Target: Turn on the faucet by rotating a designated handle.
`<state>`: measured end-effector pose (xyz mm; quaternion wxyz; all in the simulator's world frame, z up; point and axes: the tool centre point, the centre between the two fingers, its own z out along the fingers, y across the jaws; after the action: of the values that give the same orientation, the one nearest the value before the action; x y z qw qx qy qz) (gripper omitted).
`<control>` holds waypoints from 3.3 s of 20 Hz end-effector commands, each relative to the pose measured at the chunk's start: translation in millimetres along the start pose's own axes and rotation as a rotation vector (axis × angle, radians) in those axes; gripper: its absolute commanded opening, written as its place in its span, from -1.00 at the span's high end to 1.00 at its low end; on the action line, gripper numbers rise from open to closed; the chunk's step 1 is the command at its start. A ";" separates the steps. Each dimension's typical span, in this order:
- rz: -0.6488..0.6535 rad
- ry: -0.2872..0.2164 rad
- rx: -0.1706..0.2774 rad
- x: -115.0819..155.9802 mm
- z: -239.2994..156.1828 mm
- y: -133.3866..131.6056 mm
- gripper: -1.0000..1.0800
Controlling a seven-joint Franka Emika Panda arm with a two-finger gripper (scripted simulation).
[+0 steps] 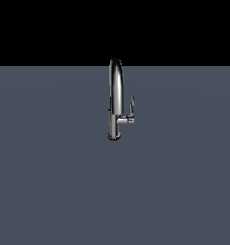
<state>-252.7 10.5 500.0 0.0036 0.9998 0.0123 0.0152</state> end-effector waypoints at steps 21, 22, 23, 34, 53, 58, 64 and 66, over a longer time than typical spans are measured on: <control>0.124 -0.129 0.118 55.8 8.4 1.1 1.00; 0.137 -0.142 0.131 61.5 9.6 1.5 1.00; 0.150 -0.156 0.143 67.2 11.0 2.0 1.00; 0.295 -0.308 0.284 129.6 32.0 11.2 1.00; 0.560 -0.589 0.548 227.7 97.4 39.9 1.00; 0.635 -0.668 0.624 250.0 121.7 49.0 1.00; 0.730 -0.771 0.721 274.4 155.9 60.2 1.00; 0.763 -0.807 0.755 281.9 168.6 63.8 1.00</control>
<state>29.5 -44.7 349.9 -0.3371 0.8078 -0.3302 -0.3534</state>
